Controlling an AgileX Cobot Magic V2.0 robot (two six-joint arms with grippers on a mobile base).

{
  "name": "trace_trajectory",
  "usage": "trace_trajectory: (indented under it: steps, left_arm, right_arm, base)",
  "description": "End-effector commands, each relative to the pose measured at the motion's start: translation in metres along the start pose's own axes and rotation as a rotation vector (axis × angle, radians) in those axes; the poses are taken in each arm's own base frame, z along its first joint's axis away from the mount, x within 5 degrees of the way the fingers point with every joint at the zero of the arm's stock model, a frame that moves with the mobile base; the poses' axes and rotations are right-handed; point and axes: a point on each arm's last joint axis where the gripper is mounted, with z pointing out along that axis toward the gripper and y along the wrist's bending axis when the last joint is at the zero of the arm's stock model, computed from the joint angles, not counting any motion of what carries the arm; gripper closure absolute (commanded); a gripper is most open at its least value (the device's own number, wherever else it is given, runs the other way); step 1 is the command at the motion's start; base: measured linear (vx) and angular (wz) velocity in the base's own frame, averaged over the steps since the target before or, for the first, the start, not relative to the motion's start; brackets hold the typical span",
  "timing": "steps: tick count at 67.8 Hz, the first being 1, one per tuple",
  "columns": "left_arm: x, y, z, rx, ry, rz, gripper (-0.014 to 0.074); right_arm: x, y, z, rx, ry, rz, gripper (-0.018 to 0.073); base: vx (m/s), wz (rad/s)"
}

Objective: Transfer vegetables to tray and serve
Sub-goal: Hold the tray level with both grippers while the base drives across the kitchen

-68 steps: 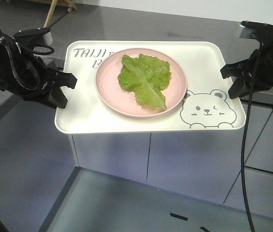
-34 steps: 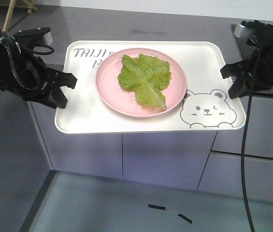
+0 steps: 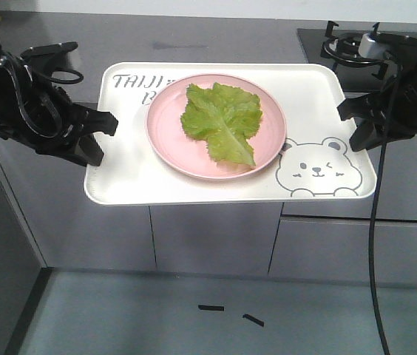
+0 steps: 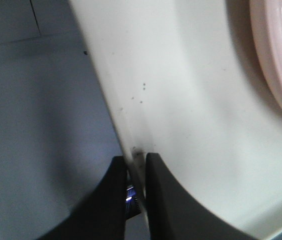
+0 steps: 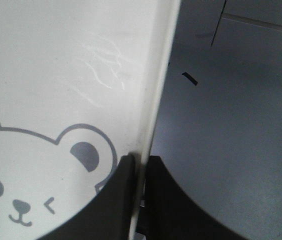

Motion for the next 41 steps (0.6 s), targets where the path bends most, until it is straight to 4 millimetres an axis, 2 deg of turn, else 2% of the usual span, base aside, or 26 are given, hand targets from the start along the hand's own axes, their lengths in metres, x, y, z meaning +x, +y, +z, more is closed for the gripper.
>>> trace_trajectory:
  steps: [1, 17, 41]
  left_arm:
    - [-0.0042, -0.0388, -0.0282, 0.212, -0.131, 0.026, 0.0602]
    - [-0.0042, -0.0388, -0.0282, 0.212, -0.131, 0.026, 0.0602]
    - [-0.0042, -0.0388, -0.0282, 0.212, -0.131, 0.026, 0.0602]
  right_arm:
    - [-0.0071, 0.0361, -0.0302, -0.177, -0.133, -0.025, 0.0565]
    - [-0.0071, 0.0361, -0.0302, -0.177, -0.133, -0.025, 0.0565]
    - [-0.0071, 0.0361, -0.0302, -0.177, -0.133, -0.025, 0.0565]
  base:
    - [-0.04, -0.17]
    - [-0.01, -0.06]
    - [0.03, 0.09]
